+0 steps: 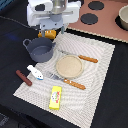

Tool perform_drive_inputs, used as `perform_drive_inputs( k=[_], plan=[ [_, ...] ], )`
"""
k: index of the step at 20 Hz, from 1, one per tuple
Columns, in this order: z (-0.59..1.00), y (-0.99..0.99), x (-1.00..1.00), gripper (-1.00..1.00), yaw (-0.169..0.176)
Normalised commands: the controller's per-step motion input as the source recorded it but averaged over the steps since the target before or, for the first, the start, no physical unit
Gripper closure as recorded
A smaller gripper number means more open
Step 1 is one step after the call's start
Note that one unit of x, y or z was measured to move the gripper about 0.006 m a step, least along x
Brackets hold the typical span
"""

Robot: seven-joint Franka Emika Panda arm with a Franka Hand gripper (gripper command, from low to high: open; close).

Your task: Interact with the objects in diverse but meaningful ways.

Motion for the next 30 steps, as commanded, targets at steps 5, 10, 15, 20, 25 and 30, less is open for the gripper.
perform_drive_inputs(
  k=[5,10,15,20,25,30],
  plan=[
    [0.00,-0.49,-0.40,-1.00,0.117],
    [-0.02,-0.62,-0.30,-1.00,0.116],
    [-0.05,-0.67,-0.22,-1.00,0.119],
    [-0.14,-0.53,-0.27,-1.00,0.121],
    [-0.34,-0.17,-0.50,-1.00,0.075],
    [-0.32,-0.08,-0.40,-1.00,0.027]
  ],
)
